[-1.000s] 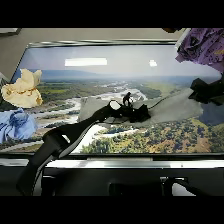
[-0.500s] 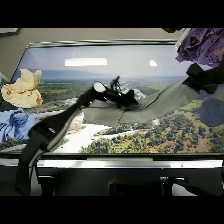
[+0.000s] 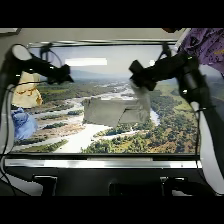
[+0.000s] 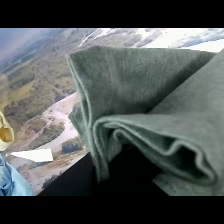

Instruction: Fold the clothes and pants, and hang the long-sleeved shirts on hangers.

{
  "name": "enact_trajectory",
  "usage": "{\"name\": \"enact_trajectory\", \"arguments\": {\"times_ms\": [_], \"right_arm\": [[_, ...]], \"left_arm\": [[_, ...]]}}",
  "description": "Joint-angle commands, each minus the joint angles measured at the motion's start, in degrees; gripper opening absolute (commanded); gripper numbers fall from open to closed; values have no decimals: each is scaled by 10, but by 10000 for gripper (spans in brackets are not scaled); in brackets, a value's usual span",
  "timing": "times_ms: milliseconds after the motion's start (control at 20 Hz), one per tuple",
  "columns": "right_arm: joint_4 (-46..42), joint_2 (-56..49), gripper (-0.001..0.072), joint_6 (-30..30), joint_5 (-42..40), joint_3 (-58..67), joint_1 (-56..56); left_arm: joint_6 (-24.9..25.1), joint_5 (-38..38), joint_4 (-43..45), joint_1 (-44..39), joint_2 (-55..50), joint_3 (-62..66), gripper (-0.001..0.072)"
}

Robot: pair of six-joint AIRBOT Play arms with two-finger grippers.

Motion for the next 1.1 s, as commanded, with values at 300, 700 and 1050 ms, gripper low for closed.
{"name": "enact_trajectory", "arguments": {"times_ms": [300, 700, 1050], "right_arm": [[10, -87, 34, 101, 137, 1, 133], [32, -113, 34, 103, 150, 1, 171], [53, -149, 188, 85, 176, 1, 201]], "left_arm": [[24, -69, 37, 117, 41, 0, 17], [23, -69, 37, 116, 41, 0, 18], [23, -68, 37, 116, 40, 0, 18]]}}
